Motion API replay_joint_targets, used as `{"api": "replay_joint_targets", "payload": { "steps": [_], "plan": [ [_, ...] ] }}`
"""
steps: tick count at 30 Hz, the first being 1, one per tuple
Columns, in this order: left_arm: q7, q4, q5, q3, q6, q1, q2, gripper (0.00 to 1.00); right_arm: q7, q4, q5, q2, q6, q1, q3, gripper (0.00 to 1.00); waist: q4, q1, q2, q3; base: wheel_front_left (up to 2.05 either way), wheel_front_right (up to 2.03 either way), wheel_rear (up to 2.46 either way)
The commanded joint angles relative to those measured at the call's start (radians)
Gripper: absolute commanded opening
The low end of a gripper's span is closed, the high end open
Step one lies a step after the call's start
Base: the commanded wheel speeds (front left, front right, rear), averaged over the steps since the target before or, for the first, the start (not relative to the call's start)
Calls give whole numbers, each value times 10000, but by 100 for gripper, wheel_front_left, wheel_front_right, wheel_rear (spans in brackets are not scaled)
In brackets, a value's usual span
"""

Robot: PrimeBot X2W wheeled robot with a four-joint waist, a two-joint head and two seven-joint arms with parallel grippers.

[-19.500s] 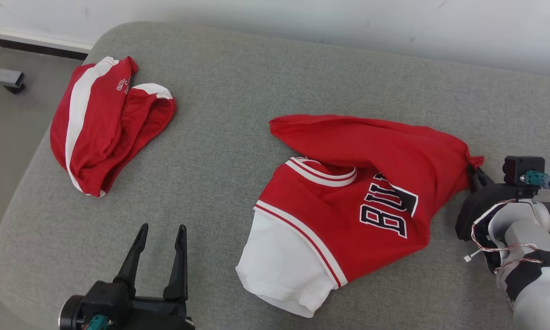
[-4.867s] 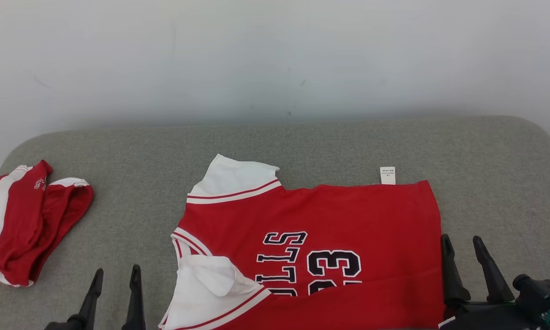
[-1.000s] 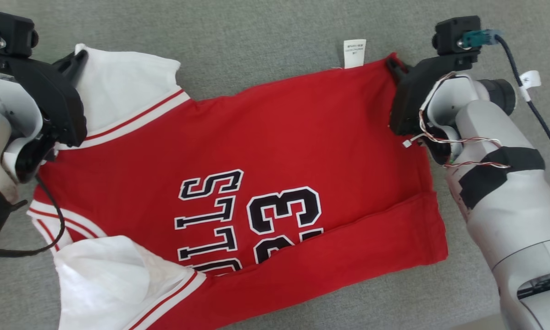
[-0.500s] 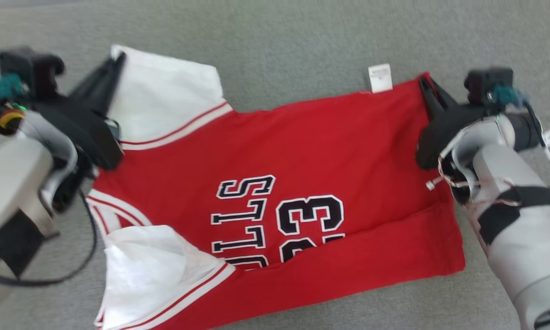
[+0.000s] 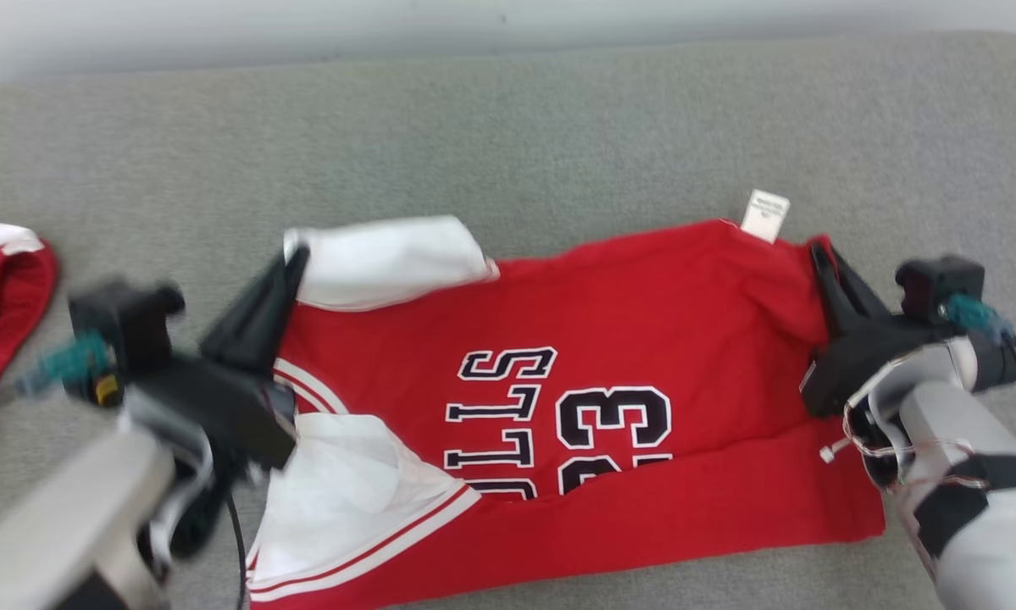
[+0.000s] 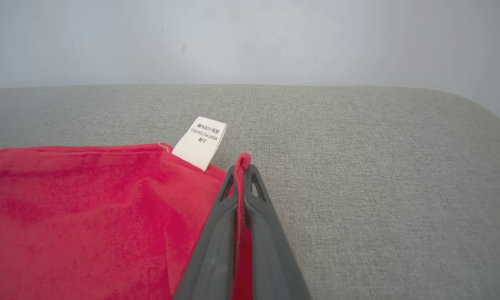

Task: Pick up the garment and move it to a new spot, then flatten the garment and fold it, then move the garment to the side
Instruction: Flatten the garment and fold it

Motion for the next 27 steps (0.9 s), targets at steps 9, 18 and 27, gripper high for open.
{"api": "replay_joint_targets", "payload": {
  "steps": [9,18,27],
  "plan": [
    [-32,-1289,1152,1585,404,2981,-494,0,-87,-1871,190,-599,-26,1754,-759,0,362,2,0,-658,0,0,0],
    [-34,-1221,1759,2579,192,4550,-1154,0,-88,-3318,162,-703,-26,3408,-1474,0,370,2,0,-973,0,0,0],
    [-34,-1054,2706,3801,180,5611,-1978,100,-72,-4095,372,-677,-26,4388,-1983,100,338,2,0,-1210,0,0,0]
  ]
}}
